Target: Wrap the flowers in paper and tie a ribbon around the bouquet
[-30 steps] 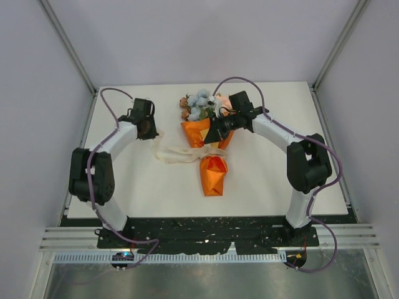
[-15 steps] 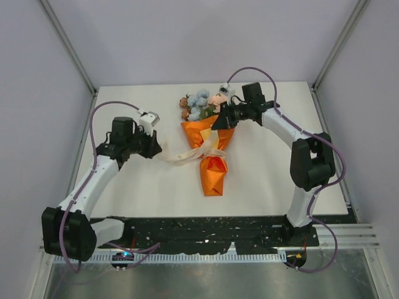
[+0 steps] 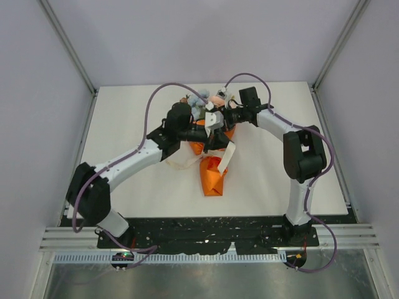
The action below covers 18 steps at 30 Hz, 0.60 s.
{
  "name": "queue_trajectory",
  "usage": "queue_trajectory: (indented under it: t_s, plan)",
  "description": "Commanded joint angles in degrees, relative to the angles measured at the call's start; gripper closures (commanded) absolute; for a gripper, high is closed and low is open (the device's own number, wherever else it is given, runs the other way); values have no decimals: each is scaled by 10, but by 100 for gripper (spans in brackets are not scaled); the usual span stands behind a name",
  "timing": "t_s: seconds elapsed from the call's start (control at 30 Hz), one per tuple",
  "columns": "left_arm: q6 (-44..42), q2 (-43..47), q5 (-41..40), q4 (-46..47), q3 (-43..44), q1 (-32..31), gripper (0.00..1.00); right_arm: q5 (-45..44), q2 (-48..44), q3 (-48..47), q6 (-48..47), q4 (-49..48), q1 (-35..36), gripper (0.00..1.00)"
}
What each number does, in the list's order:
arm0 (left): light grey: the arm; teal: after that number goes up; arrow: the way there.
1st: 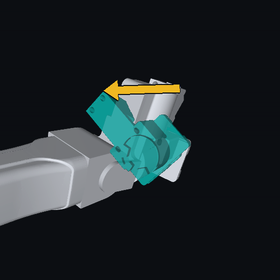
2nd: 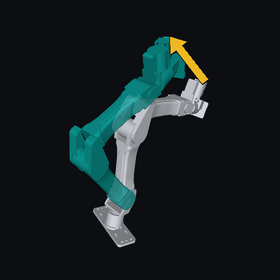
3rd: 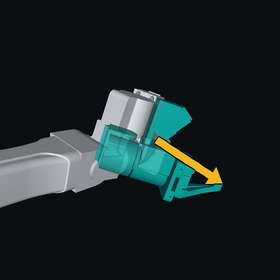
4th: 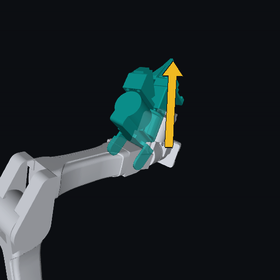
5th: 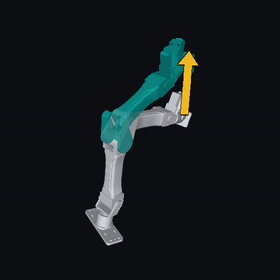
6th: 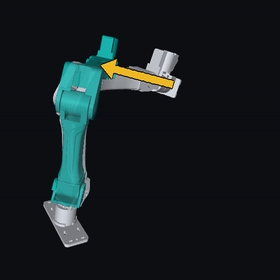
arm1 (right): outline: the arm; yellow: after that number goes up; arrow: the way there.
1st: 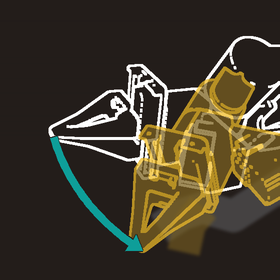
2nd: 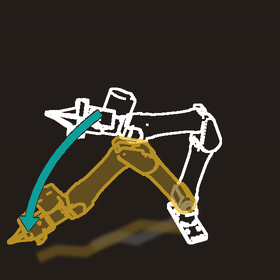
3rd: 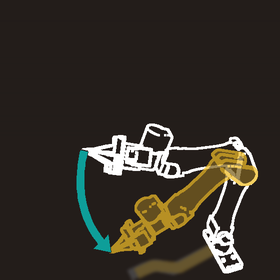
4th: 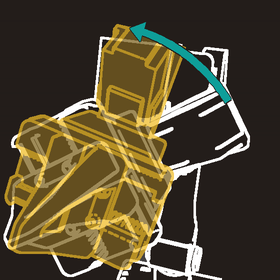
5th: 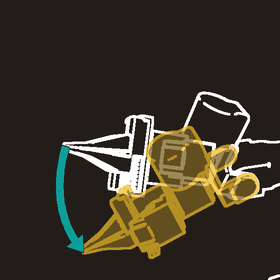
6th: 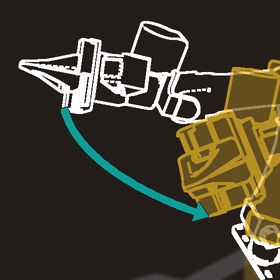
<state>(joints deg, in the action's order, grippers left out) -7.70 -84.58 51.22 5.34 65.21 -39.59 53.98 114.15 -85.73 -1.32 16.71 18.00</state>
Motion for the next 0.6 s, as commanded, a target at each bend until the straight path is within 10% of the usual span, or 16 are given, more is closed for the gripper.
queue_trajectory:
  t_s: [0.0,0.23,0.43,0.57]
  plan:
    - [28,-104,42,154,117,-21,100,64,5,-28,4,-48,-15,95]
    - [-135,-187,28,-4,187,-36,98,106,32,-32,5,-59,-38,95]
    - [-197,-223,-45,-185,257,-44,56,120,39,-22,12,-82,-40,95]
    - [-208,-220,-59,-252,280,-44,44,125,40,-15,12,-90,-41,95]
